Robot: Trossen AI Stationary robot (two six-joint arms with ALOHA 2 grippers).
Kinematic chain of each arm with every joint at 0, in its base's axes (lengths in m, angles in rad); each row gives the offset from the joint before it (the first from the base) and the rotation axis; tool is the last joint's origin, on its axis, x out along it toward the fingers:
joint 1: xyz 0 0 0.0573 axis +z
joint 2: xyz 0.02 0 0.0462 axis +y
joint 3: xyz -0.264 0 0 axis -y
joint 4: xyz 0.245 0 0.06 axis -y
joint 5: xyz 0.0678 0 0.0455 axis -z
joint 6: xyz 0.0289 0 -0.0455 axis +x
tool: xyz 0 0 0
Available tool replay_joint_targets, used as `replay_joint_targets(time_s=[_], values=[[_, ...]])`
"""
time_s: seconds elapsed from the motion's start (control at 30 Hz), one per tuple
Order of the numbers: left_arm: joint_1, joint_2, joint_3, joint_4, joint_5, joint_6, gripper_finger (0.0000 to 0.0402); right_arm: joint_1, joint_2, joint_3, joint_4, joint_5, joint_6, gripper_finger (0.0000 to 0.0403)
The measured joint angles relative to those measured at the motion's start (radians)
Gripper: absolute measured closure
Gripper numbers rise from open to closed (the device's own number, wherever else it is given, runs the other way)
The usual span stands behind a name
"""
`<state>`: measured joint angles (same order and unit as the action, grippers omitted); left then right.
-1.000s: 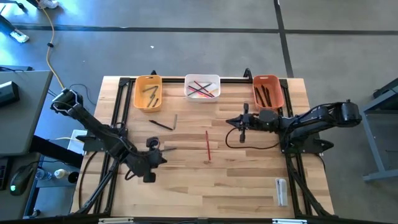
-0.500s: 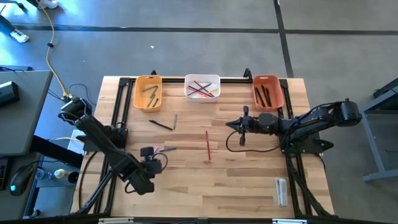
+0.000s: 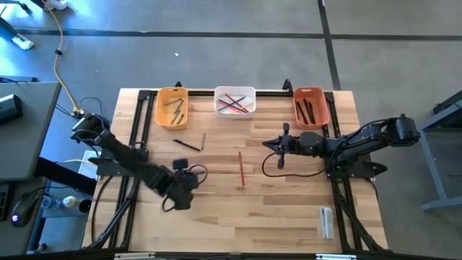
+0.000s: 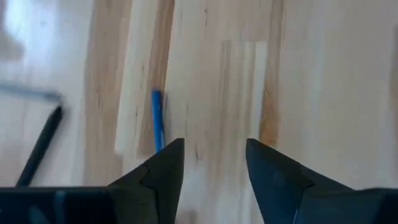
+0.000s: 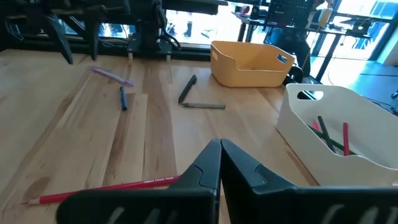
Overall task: Sort crayons/erasers/pens/pencils in bins
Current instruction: Put the blue crayon into the yellow bin
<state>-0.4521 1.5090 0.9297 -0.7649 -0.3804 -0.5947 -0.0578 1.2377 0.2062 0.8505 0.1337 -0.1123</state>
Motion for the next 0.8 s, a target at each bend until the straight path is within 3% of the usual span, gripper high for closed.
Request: replay_joint_targets(time_s=[0.17, 0.4, 0.8], values=[[0.130, 0.001, -0.071, 0.145, 0.107, 0.182, 0.0236, 0.000, 0.000, 0.000, -0.004, 0.000, 0.000, 0.0403], [0.236, 0.001, -0.144, 0.193, 0.205, 0.283, 0.0236, 0.000, 0.000, 0.000, -0.011, 0.000, 0.000, 0.0403], [0.313, 0.001, -0.249, 0.273, 0.197, 0.312, 0.0236, 0.000, 0.000, 0.000, -0.012, -0.001, 0.000, 0.0403]])
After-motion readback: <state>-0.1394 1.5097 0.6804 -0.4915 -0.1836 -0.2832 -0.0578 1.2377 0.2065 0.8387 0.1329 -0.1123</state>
